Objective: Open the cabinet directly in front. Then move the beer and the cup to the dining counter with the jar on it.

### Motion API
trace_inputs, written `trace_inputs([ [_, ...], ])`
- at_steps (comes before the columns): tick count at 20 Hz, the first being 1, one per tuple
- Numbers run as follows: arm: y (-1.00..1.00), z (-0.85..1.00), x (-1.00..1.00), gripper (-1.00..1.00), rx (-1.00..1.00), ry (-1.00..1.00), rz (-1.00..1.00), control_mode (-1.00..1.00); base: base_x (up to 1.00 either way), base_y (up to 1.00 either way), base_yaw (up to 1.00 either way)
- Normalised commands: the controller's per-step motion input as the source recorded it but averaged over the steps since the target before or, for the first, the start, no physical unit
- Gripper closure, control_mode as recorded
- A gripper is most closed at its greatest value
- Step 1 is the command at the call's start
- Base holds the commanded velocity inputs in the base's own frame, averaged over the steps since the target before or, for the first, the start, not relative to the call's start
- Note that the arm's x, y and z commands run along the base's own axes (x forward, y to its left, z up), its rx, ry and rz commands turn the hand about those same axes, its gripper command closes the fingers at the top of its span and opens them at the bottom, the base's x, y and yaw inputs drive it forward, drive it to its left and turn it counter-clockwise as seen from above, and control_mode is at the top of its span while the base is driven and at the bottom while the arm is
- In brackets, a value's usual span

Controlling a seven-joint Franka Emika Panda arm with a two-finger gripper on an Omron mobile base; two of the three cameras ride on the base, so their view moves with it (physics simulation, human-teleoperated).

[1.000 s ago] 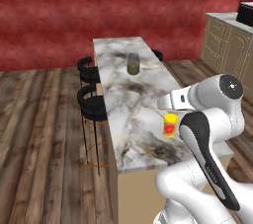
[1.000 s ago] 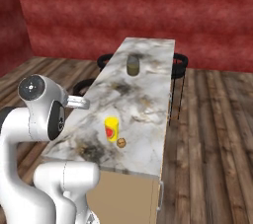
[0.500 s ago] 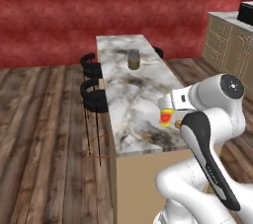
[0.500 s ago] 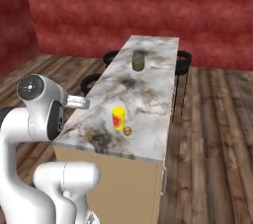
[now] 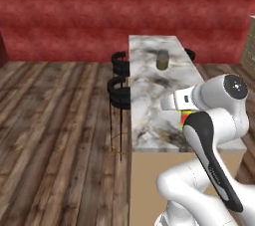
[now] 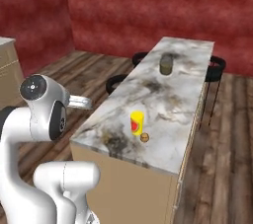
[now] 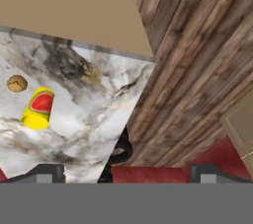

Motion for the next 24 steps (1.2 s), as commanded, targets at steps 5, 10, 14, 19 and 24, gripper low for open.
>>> trace_inputs([
  [5,0.00,0.00,0.00,-1.00,0.00,0.00,0.00,1.00,0.00,0.12,0.38],
  [10,0.00,0.00,0.00,-1.00,0.00,0.00,0.00,1.00,-0.07,0.10,0.40],
  [14,0.00,0.00,0.00,-1.00,0.00,0.00,0.00,1.00,-0.10,0.10,0.41],
  [19,0.00,0.00,0.00,-1.00,0.00,0.00,0.00,1.00,-0.05,0.15,0.39],
  [24,0.00,0.00,0.00,-1.00,0.00,0.00,0.00,1.00,-0.02,0.09,0.38],
])
